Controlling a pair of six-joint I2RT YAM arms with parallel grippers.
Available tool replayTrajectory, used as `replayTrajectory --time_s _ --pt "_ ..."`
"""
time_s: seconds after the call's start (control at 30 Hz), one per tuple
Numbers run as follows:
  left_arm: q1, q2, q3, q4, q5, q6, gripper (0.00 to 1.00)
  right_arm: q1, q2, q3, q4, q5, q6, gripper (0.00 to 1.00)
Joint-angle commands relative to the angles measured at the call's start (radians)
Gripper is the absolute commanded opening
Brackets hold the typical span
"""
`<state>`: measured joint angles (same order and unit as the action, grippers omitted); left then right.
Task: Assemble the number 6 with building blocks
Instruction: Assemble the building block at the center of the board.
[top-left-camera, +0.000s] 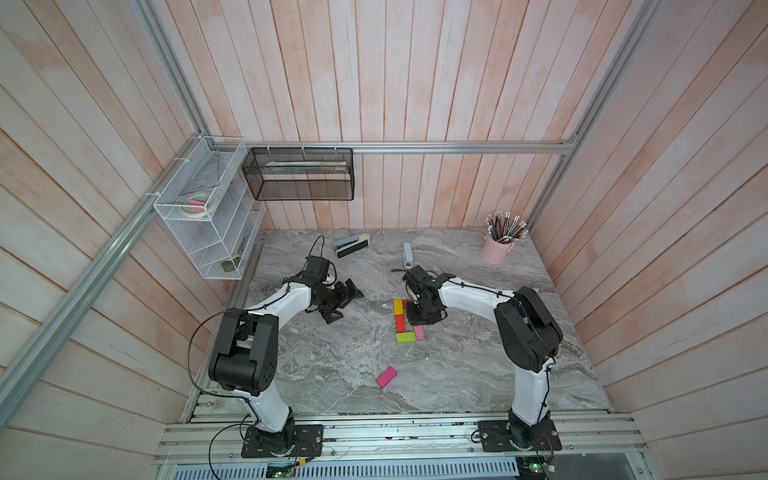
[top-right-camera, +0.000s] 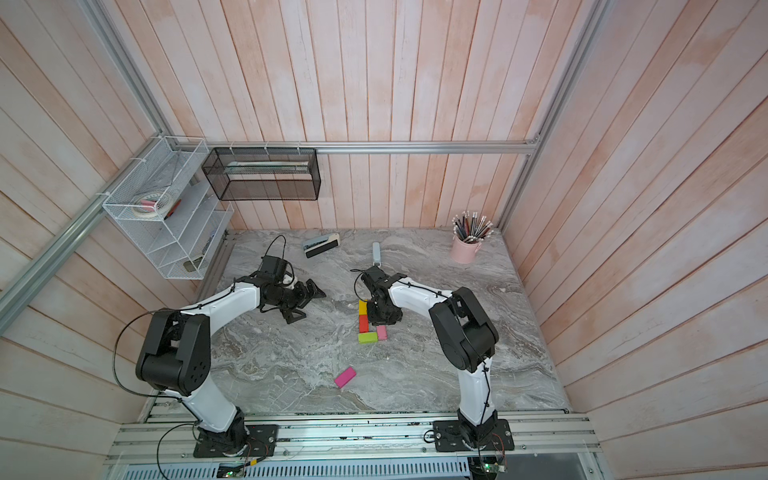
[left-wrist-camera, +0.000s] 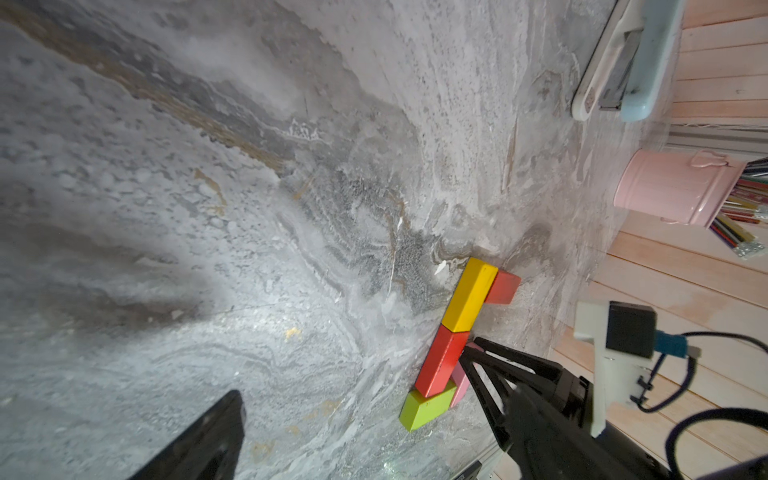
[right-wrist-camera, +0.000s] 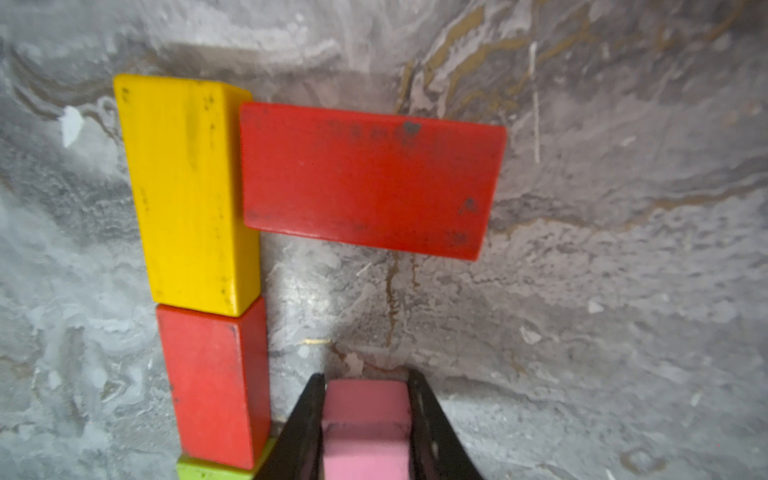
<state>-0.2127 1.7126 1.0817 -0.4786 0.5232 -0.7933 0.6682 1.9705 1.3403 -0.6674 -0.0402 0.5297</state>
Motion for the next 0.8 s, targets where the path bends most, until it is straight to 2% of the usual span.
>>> replayTrajectory --time_s 0.0,0.3,0.43,0.53,0.77 --pt "-0.004 -0.028 -0.021 0.014 -0.005 0.003 1.00 0.012 0.050 -0.059 -0.087 0.026 0.013 0.29" --pt "-0.004 -0.041 -0.030 0.019 -0.008 0.000 1.00 0.017 0.058 -0.054 -0.105 0.046 0.020 0.34" --pt "-0.004 -0.045 -0.038 0.019 -0.009 -0.001 1.00 0.018 0.058 -0.057 -0.103 0.041 0.023 0.40" --pt "-0.004 -0.045 -0.040 0.021 -0.009 -0.001 1.00 0.017 0.058 -0.061 -0.100 0.039 0.027 0.51" --pt "-0.004 -0.048 -0.045 0.022 -0.011 -0.001 1.00 0.011 0.045 -0.060 -0.095 0.056 0.067 0.54"
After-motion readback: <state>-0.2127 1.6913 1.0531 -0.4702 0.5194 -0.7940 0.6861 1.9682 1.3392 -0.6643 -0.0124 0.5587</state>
